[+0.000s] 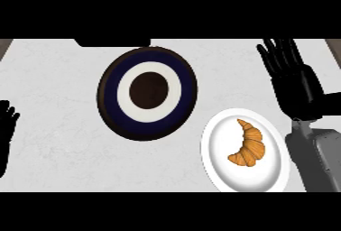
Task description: Pick the croissant from the plate and place it in the plate
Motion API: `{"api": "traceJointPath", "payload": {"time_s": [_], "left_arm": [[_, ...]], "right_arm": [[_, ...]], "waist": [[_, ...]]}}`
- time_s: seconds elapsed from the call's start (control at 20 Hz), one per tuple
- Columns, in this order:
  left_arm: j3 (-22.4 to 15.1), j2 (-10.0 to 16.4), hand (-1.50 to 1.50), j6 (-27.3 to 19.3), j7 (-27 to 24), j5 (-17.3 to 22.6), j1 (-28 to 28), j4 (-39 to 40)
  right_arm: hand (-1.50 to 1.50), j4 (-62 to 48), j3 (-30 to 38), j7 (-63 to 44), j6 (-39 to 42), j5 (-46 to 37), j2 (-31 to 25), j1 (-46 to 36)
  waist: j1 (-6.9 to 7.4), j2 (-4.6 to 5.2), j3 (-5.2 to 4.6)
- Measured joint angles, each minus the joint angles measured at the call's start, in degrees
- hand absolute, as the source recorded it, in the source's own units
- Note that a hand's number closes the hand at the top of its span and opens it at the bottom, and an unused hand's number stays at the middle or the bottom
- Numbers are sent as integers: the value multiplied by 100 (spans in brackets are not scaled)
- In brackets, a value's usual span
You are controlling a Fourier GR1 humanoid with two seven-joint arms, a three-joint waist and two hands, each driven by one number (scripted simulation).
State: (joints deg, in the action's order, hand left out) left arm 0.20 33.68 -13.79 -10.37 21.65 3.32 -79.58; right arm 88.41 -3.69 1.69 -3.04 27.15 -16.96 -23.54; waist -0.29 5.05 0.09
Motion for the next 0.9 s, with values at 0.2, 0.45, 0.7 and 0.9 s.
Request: {"api": "traceJointPath", "payload": {"time_s": [0.2,0.45,0.7,0.9], "left_arm": [[-213,71,0,-52,-24,-357,73,13],[-450,181,0,-104,-149,-750,222,-46],[-711,110,0,-185,-133,-1004,318,-195],[-879,13,0,-250,-124,-1184,334,-240]], "right_arm": [[-150,46,388,249,-575,131,377,388],[-150,29,1076,669,-2048,-436,508,1062],[-150,665,1105,1649,-3750,-1024,1252,1799],[-150,1539,241,2288,-4887,-1132,1524,2621]], "waist": [[-86,-327,-1],[-344,-469,-25],[-332,-559,-14],[-233,-570,-12]]}}
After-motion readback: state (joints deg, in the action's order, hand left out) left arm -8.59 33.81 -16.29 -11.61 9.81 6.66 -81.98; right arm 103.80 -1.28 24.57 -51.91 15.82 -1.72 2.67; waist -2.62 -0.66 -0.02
